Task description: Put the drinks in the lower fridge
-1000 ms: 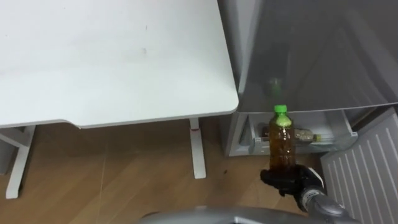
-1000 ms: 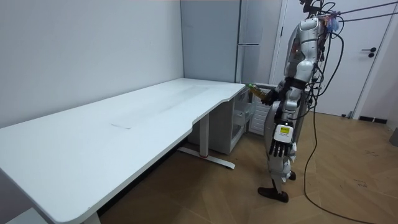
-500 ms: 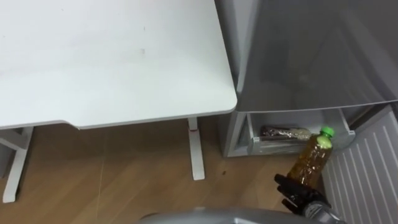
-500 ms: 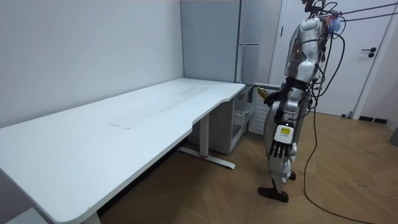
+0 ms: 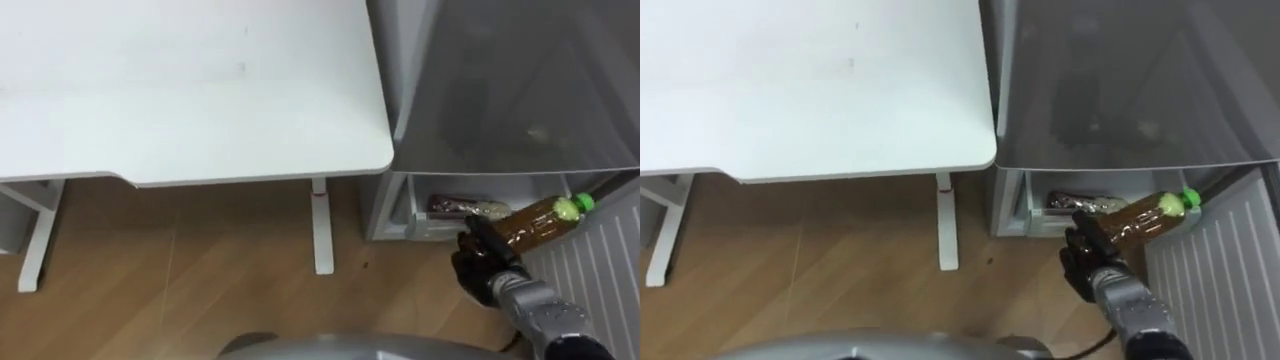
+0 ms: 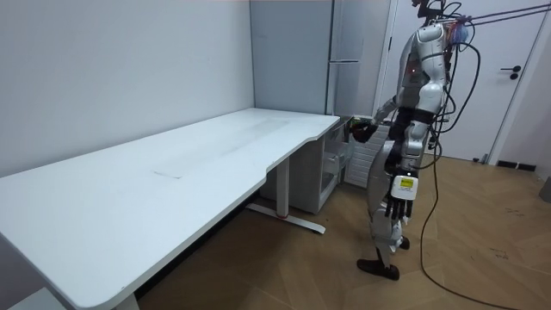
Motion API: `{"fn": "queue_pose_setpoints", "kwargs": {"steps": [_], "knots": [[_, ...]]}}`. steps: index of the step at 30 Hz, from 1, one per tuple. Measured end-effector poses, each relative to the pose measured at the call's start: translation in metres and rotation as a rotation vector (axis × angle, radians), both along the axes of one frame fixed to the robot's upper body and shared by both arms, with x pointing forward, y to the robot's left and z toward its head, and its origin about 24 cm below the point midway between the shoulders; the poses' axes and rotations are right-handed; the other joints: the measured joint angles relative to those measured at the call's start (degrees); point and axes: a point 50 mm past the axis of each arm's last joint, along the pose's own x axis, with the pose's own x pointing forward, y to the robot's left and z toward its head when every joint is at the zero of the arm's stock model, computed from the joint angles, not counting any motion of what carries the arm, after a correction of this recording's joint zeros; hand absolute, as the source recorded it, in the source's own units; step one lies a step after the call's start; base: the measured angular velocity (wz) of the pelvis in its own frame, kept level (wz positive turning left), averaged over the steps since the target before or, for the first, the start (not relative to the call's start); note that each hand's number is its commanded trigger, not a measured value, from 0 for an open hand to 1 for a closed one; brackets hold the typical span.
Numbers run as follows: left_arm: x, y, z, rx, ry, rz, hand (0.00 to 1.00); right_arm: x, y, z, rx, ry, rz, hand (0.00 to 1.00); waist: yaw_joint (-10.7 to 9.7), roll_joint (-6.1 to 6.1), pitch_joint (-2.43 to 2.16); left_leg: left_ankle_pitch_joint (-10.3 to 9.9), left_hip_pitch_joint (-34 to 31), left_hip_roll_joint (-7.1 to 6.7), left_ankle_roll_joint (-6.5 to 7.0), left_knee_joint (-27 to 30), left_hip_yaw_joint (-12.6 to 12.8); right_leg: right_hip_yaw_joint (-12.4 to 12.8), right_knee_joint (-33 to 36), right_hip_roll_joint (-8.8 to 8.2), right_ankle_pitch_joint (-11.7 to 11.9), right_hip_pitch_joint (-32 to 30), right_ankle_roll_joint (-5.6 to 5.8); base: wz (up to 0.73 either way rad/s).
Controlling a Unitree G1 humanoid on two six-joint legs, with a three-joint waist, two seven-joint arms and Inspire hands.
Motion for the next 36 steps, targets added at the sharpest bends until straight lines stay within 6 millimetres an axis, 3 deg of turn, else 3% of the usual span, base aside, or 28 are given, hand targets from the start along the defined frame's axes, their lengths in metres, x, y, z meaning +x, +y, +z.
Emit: {"fn": "queue_pose_setpoints", "kwargs": {"steps": [2, 3, 5, 10, 12, 14, 16, 22, 28, 32, 36], "knots": [[0.020, 0.003, 0.000, 0.009, -0.032, -0.015, 0.00, 0.031, -0.005, 0.013, -0.001, -0.048, -0.039, 1.00, 1.0, 0.21, 0.28, 0.0, -5.6, 0.21, 0.00, 3.5, -0.3, 0.0, 5.1, -0.44, -1.1, -6.1, -0.50, 0.08], [0.026, 0.004, 0.000, 0.011, -0.041, -0.019, 0.00, 0.036, -0.006, 0.015, 0.005, -0.057, -0.061, 1.00, 1.0, 0.23, 0.43, 0.0, -6.8, 0.22, 0.01, 4.3, -0.5, -0.1, 6.3, -0.56, -1.4, -7.4, -0.57, 0.11], [0.044, 0.008, 0.001, 0.025, -0.075, -0.058, 0.00, 0.045, -0.009, 0.018, 0.015, -0.058, -0.094, 1.00, 1.5, -0.42, 1.19, 0.0, -11.6, 0.19, 0.02, 7.5, -1.3, -0.4, 10.0, -0.87, -2.7, -12.2, -0.76, 0.21], [0.081, 0.011, 0.005, 0.050, -0.157, -0.113, 0.00, 0.060, -0.016, 0.030, -0.005, -0.076, -0.092, 1.00, 4.4, -1.31, 1.66, 0.0, -22.4, 0.04, 0.05, 14.4, -2.1, -0.2, 19.9, -2.06, -4.9, -23.6, -1.72, 0.07], [0.086, 0.014, 0.007, 0.072, -0.169, -0.117, 0.00, 0.066, -0.017, 0.034, -0.013, -0.083, -0.087, 1.00, 4.5, -1.79, 1.93, 0.0, -24.9, -0.25, 0.04, 16.4, -2.2, -0.2, 23.4, -2.77, -6.0, -26.8, -2.05, 0.07], [0.090, 0.018, 0.009, 0.097, -0.169, -0.140, 0.00, 0.072, -0.019, 0.040, -0.022, -0.100, -0.080, 1.00, 5.4, -2.06, 1.91, 0.0, -27.6, -0.27, -0.01, 18.0, -2.2, 0.0, 26.0, -3.20, -6.9, -29.8, -1.84, 0.02], [0.097, 0.019, 0.011, 0.121, -0.177, -0.177, 0.00, 0.082, -0.023, 0.049, -0.034, -0.131, -0.078, 1.00, 5.5, -2.65, 2.01, 0.0, -31.4, -1.23, 0.00, 19.9, -2.2, 0.4, 30.5, -4.69, -8.0, -34.5, -2.06, 0.12], [0.108, 0.019, 0.013, 0.177, -0.196, -0.189, 0.00, 0.101, -0.025, 0.067, -0.033, -0.187, -0.071, 1.00, 6.0, -4.46, 1.93, 0.2, -39.5, -1.56, -0.21, 23.9, -2.5, 0.7, 35.4, -5.46, -8.3, -42.8, -2.58, 0.05], [0.122, 0.020, 0.017, 0.237, -0.223, -0.189, 0.00, 0.125, -0.033, 0.096, -0.065, -0.264, -0.067, 1.00, 6.3, -4.42, 1.92, 0.3, -46.6, -1.90, 0.21, 26.8, -2.9, 0.7, 37.8, -5.83, -8.0, -49.2, -2.47, 0.04], [0.125, 0.020, 0.019, 0.271, -0.234, -0.202, 0.00, 0.127, -0.042, 0.103, -0.099, -0.259, -0.070, 1.00, 7.5, -4.45, 1.93, 0.4, -48.9, -2.02, 0.61, 27.1, -2.6, 1.0, 38.1, -5.97, -7.9, -51.7, -2.32, 0.00], [0.126, 0.021, 0.019, 0.284, -0.244, -0.183, 0.00, 0.130, -0.042, 0.109, -0.121, -0.249, -0.061, 1.00, 7.3, -4.45, 1.93, 0.4, -50.5, -2.20, 0.86, 27.6, -2.1, 1.1, 39.2, -6.60, -8.2, -53.5, -2.83, 0.05]]}}
